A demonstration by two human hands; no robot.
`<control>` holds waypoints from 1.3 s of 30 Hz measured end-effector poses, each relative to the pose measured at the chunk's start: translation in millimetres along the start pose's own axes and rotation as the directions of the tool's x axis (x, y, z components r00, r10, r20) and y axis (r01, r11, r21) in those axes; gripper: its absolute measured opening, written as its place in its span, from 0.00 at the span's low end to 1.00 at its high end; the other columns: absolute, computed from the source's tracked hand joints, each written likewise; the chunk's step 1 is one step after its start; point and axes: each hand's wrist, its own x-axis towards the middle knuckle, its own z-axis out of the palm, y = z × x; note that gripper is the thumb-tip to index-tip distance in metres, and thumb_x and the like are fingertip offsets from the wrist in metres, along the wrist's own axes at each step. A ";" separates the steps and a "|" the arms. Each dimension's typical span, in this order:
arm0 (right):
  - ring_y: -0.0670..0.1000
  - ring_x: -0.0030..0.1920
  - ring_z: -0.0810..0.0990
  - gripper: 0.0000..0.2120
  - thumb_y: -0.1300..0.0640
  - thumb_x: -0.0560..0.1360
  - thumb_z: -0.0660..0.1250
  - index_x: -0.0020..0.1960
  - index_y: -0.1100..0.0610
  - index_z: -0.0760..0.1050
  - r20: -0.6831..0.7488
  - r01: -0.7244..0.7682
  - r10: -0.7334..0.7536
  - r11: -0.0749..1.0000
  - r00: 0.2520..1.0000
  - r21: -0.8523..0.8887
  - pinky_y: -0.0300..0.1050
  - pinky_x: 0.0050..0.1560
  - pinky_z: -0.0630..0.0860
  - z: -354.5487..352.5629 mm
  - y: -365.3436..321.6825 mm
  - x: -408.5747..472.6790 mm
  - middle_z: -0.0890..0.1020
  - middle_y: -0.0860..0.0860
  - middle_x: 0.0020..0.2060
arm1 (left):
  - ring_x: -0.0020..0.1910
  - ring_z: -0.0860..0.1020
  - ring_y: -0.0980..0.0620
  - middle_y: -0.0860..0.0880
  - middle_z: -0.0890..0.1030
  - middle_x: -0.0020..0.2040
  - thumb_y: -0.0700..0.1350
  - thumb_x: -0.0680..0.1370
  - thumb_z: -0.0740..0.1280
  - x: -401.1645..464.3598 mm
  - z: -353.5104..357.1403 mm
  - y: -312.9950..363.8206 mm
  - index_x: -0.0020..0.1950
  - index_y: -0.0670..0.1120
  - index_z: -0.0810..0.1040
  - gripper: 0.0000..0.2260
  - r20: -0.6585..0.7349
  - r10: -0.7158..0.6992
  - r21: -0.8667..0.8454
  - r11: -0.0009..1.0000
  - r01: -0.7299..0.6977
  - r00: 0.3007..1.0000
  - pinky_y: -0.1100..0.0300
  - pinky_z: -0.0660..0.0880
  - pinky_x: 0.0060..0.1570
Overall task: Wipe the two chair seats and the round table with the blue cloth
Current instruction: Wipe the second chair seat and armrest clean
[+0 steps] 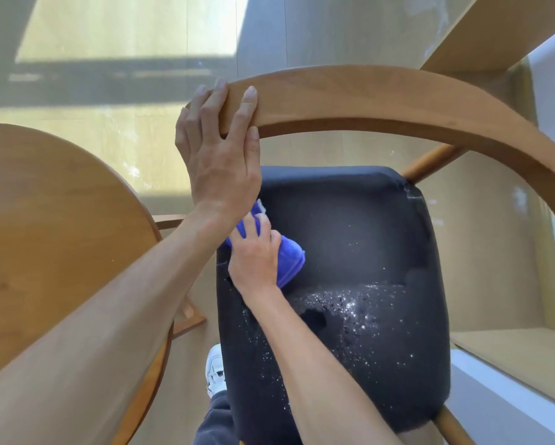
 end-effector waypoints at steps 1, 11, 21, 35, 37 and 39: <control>0.62 0.59 0.74 0.19 0.65 0.66 0.53 0.48 0.54 0.77 0.030 0.056 -0.055 0.998 0.998 -0.007 0.55 0.48 0.73 4.3 -5.1 -8.5 0.77 0.55 0.59 | 0.72 0.64 0.42 0.43 0.70 0.71 0.48 0.82 0.56 -0.3 -0.8 0.1 0.71 0.51 0.72 0.18 0.004 -0.004 0.001 1.000 0.004 1.000 0.47 0.56 0.72; 0.58 0.58 0.75 0.24 0.67 0.67 0.47 0.46 0.51 0.78 0.120 0.330 -0.318 0.939 0.941 -0.100 0.53 0.50 0.69 11.2 13.4 -59.7 0.79 0.51 0.58 | 0.74 0.63 0.41 0.43 0.68 0.72 0.48 0.83 0.55 -0.6 -3.5 2.3 0.72 0.51 0.71 0.18 0.040 -0.007 0.041 0.999 0.006 0.999 0.47 0.54 0.73; 0.58 0.59 0.73 0.20 0.63 0.66 0.63 0.54 0.49 0.78 -0.039 0.147 -0.154 0.979 0.987 -0.142 0.50 0.49 0.67 -40.1 129.7 -85.3 0.77 0.52 0.63 | 0.77 0.56 0.42 0.44 0.60 0.77 0.47 0.83 0.49 -3.9 -8.6 11.4 0.76 0.50 0.63 0.21 0.116 -0.038 0.145 0.989 0.021 0.993 0.50 0.45 0.75; 0.64 0.64 0.68 0.15 0.63 0.77 0.62 0.64 0.57 0.73 -0.259 -0.599 0.597 0.796 0.759 0.079 0.58 0.62 0.67 -98.2 248.4 -136.1 0.68 0.58 0.69 | 0.78 0.48 0.40 0.42 0.51 0.79 0.46 0.81 0.53 -18.6 -29.8 7.4 0.79 0.49 0.54 0.26 0.267 0.027 0.139 0.988 -0.066 0.963 0.47 0.41 0.75; 0.65 0.67 0.64 0.16 0.61 0.78 0.61 0.66 0.59 0.71 -0.252 -0.726 0.735 0.672 0.630 0.146 0.57 0.65 0.62 -95.8 240.7 -138.8 0.66 0.58 0.71 | 0.78 0.47 0.40 0.42 0.50 0.80 0.45 0.81 0.54 -18.9 -31.1 7.5 0.79 0.49 0.54 0.26 0.280 0.021 0.112 0.992 -0.055 0.960 0.47 0.40 0.75; 0.65 0.68 0.63 0.17 0.62 0.78 0.62 0.66 0.58 0.72 -0.284 -0.767 0.767 0.627 0.576 0.139 0.58 0.64 0.62 -87.8 220.1 -140.2 0.65 0.57 0.72 | 0.78 0.46 0.41 0.43 0.50 0.80 0.45 0.81 0.54 -17.7 -29.8 8.9 0.79 0.50 0.54 0.26 0.287 0.002 0.092 0.995 -0.030 0.958 0.48 0.39 0.75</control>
